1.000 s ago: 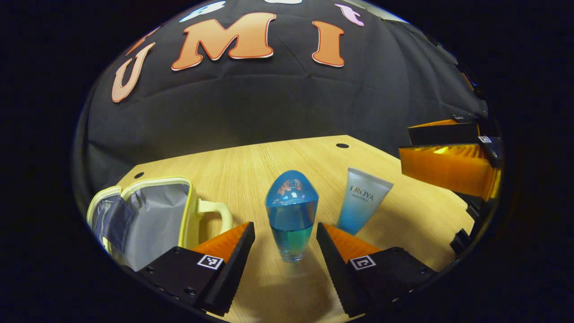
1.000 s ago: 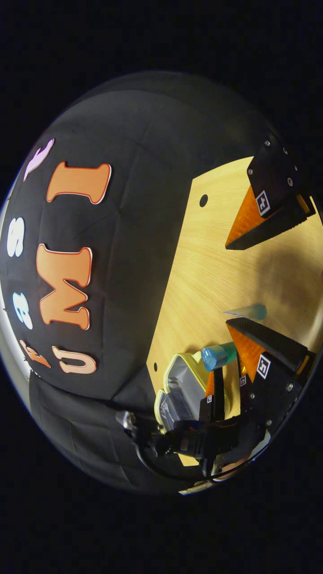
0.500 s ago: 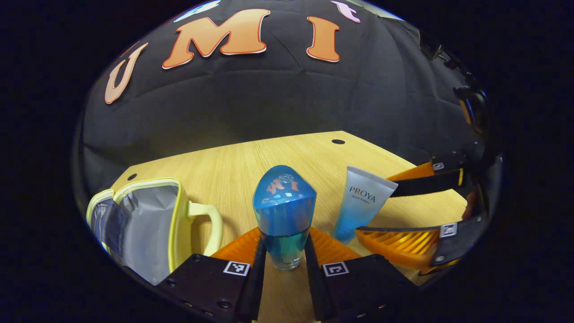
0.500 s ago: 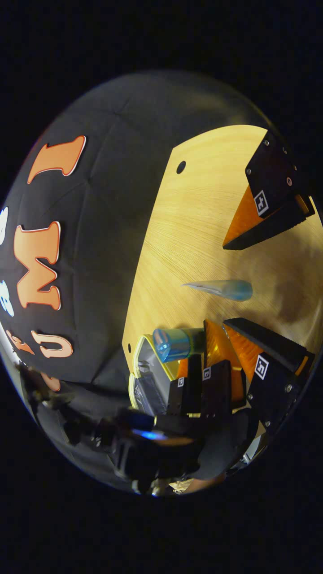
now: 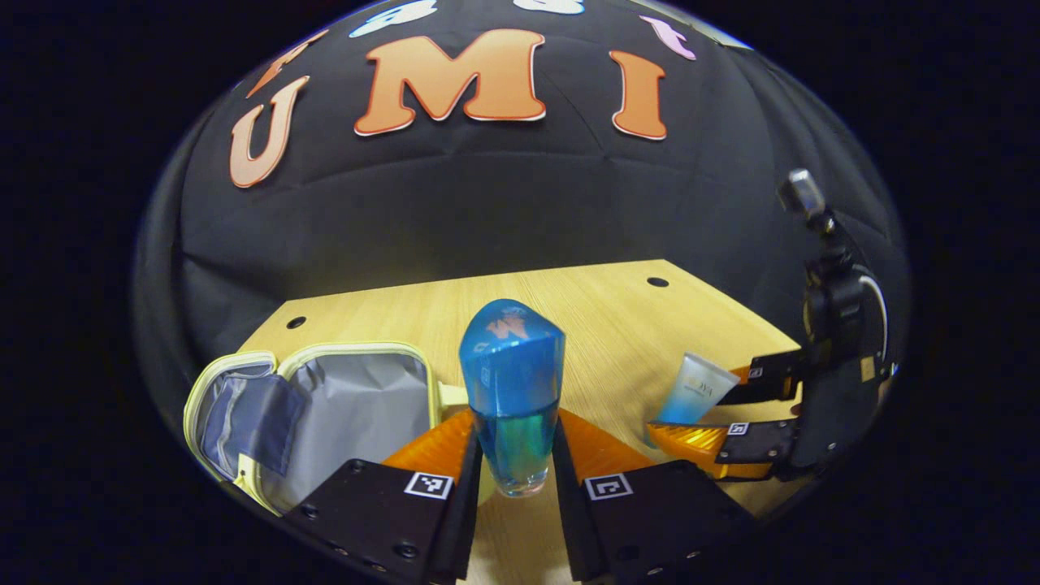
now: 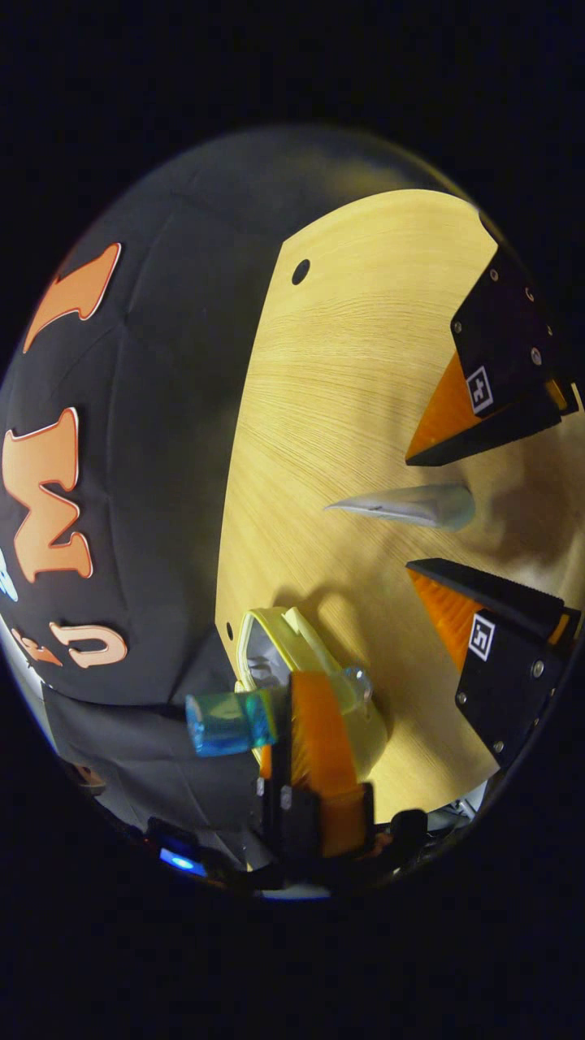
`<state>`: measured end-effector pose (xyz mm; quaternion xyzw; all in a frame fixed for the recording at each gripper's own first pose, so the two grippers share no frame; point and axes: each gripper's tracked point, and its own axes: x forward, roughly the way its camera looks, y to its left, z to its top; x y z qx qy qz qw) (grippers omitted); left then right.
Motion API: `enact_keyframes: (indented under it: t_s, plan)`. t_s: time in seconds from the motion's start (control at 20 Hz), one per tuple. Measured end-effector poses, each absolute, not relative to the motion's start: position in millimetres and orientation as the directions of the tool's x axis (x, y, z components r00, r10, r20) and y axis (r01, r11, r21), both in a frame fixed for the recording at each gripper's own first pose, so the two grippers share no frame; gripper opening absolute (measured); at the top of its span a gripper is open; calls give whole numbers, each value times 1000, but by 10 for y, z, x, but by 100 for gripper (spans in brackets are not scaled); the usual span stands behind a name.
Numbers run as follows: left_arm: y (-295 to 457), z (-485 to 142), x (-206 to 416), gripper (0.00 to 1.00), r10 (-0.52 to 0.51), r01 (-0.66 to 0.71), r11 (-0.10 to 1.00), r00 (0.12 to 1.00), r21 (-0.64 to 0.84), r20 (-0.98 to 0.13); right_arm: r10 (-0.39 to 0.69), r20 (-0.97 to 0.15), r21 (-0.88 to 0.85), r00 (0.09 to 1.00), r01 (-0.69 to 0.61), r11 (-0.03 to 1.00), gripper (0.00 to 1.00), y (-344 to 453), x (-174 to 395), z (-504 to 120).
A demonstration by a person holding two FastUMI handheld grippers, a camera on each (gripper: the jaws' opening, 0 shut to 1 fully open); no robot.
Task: First open the suitcase, pack the skin care products into it, and then close the suitcase.
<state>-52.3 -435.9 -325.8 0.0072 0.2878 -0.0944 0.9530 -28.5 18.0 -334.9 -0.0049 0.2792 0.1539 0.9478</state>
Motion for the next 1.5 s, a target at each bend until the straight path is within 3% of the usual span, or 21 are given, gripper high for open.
enact_keyframes:
  t_s: [0.2, 0.25, 0.8, 1.5]
  plan:
    - [-4090, -2911, -497, 46, -149, 160, 987, 839, -26, -523, 251, -558, 91, 791, -242, 966, 42, 159, -227, -3400]
    - [-4003, -2844, -501, 45, -141, 152, 988, 845, -21, -515, 251, -570, 107, 782, -232, 967, 39, 185, -239, -3412]
    - [-3044, -2626, -484, 44, -136, 156, 988, 839, -6, -526, 203, -525, 97, 827, -179, 979, 34, 557, -310, -2666]
    - [-2302, -3663, -728, 45, -202, 186, 977, 634, -106, -747, 202, -459, 98, 865, -176, 979, 34, 1319, -456, -2131]
